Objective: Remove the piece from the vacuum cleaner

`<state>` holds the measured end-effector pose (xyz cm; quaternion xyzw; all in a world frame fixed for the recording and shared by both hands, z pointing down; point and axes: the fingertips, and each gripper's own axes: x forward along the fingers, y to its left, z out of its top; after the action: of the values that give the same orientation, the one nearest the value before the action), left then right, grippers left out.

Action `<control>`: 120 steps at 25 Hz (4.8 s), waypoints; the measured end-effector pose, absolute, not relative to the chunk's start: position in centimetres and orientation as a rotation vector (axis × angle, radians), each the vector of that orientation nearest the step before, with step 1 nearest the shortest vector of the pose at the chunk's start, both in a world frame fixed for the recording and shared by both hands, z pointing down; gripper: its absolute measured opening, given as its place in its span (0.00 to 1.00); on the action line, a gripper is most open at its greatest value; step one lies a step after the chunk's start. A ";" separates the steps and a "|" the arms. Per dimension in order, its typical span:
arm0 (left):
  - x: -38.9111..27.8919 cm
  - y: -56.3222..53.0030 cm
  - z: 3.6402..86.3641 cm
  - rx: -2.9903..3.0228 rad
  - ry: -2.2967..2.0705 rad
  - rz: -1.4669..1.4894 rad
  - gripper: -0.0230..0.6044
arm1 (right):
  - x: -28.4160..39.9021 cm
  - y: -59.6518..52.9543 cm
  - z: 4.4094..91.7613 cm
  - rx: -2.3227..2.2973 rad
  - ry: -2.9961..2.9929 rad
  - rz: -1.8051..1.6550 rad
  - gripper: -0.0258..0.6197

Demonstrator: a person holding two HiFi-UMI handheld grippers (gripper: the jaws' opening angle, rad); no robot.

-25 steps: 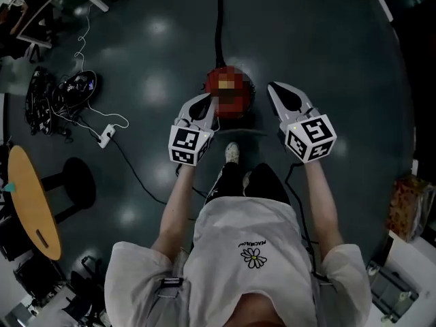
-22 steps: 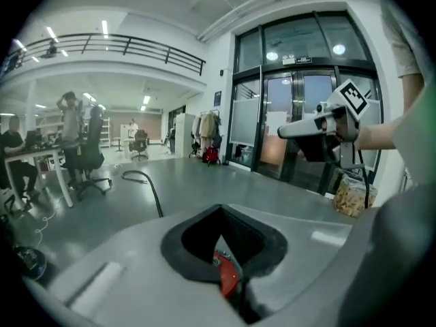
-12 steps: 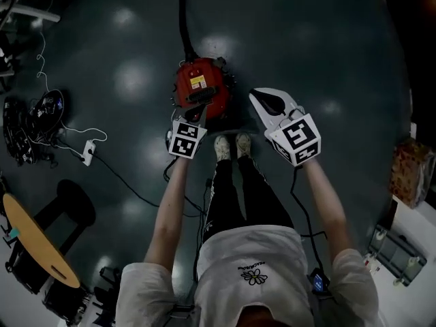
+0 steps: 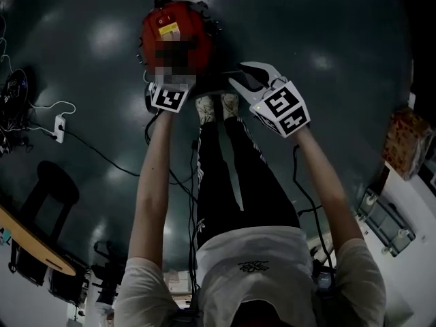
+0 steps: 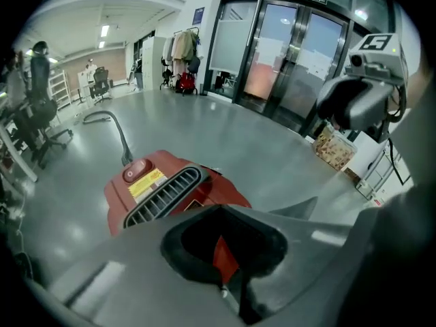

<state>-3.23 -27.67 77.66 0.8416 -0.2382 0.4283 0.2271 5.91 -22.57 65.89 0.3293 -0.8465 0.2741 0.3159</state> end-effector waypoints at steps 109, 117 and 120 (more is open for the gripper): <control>-11.7 -25.7 20.6 2.706 -1.702 -0.206 0.04 | 5.0 -28.6 24.5 1.525 -2.549 0.077 0.10; -11.5 -26.0 20.2 2.726 -1.718 -0.218 0.04 | 5.3 -28.8 24.1 1.544 -2.587 0.099 0.09; -11.4 -26.1 19.7 2.726 -1.716 -0.227 0.04 | 5.4 -28.7 23.4 1.550 -2.587 0.095 0.09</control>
<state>-11.38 -26.06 19.71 0.8435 -0.5308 -0.0702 -0.0438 5.43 -28.70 23.38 0.5128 -0.8557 0.0315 0.0619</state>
